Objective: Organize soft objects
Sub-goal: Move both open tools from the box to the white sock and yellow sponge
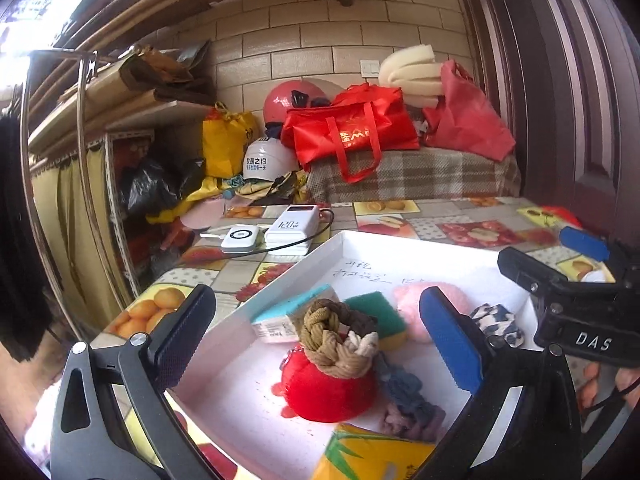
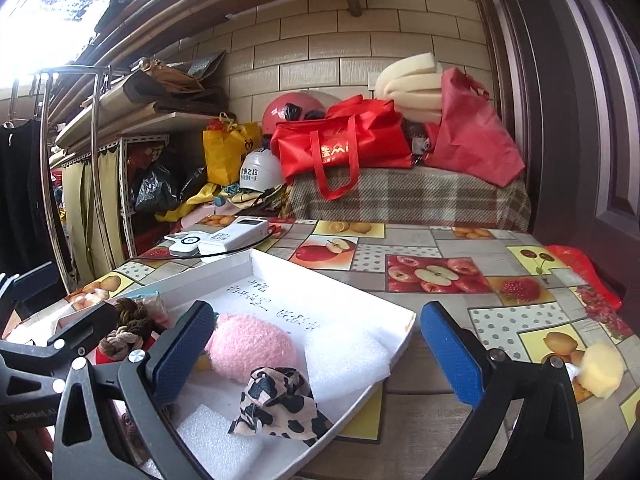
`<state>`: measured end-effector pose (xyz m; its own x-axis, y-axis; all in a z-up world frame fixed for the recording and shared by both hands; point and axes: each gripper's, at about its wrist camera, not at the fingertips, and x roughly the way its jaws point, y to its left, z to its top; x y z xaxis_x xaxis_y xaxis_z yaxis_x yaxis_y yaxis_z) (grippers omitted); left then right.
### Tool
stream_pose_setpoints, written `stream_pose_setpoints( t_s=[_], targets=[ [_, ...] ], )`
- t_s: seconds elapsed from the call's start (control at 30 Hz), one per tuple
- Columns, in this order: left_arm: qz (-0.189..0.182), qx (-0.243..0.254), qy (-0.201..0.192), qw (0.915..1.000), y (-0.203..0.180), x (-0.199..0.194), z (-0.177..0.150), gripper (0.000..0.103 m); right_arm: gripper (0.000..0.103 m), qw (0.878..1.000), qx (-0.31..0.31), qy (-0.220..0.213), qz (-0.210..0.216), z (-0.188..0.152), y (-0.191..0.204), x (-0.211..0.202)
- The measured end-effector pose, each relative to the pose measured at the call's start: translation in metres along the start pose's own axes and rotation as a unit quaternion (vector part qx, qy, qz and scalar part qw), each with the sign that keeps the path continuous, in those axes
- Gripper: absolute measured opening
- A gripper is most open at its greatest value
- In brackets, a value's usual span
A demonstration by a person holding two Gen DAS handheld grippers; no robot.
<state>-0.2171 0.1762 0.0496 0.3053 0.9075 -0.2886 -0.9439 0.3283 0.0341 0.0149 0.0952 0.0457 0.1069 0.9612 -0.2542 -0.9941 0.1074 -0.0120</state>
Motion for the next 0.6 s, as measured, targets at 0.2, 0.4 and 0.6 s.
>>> stream_pose_setpoints(
  t_s=[0.2, 0.4, 0.6],
  targets=[
    [-0.022, 0.002, -0.005, 0.9998, -0.014, -0.010, 0.000, 0.103, 0.103, 1.000, -0.003, 0.004, -0.027, -0.004, -0.007, -0.013],
    [-0.054, 0.026, -0.004, 0.9982, -0.040, -0.023, -0.002, 0.103, 0.103, 0.998, -0.006, 0.003, -0.062, -0.011, -0.021, -0.033],
    [-0.097, 0.061, 0.003, 0.9934, -0.073, -0.033, -0.004, 0.103, 0.103, 0.997, 0.002, 0.004, -0.076, -0.019, -0.047, -0.055]
  ],
)
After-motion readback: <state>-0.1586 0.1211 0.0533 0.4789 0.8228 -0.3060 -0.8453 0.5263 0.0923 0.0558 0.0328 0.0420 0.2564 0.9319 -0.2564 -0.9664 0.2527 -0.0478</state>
